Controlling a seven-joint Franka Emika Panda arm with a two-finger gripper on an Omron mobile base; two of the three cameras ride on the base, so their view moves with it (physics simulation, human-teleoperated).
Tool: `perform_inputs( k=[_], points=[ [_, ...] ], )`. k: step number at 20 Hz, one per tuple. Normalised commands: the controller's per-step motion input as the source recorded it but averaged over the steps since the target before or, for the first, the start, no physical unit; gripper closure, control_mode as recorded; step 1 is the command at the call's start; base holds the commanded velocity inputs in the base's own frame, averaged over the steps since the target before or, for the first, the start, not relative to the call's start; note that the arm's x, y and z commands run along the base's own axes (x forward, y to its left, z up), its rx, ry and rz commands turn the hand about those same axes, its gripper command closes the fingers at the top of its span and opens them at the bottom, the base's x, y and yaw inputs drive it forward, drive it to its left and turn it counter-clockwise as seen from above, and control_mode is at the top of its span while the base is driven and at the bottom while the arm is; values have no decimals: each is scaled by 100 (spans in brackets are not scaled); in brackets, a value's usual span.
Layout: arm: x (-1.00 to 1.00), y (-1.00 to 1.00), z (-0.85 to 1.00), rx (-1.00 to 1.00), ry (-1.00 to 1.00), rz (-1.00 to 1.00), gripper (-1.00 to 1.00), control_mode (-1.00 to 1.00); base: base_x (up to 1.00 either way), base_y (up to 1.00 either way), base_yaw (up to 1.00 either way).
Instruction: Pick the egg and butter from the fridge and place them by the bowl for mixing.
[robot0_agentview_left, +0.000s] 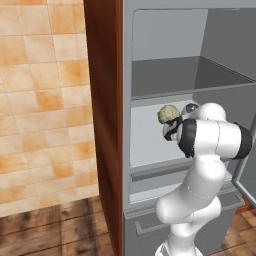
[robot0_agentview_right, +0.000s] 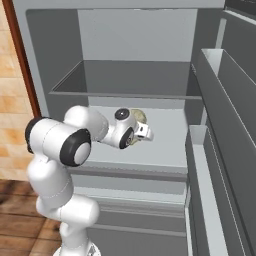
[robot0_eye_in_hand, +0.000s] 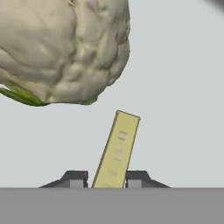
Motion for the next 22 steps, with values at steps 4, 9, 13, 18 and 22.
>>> perform_inputs(
  k=[4,9,13,18,22],
  points=[
    [-52,-6,-5,6,0,0,100,-100,0,0,0],
    [-49,-6,26,10,3,0,100,-100,0,0,0],
    [-41,-5,51,4,6,0,100,-100,0,0,0],
    [-60,0,34,0,-1,0,100,-100,0,0,0],
    [-64,0,35,0,-1,0,100,-100,0,0,0]
  ],
)
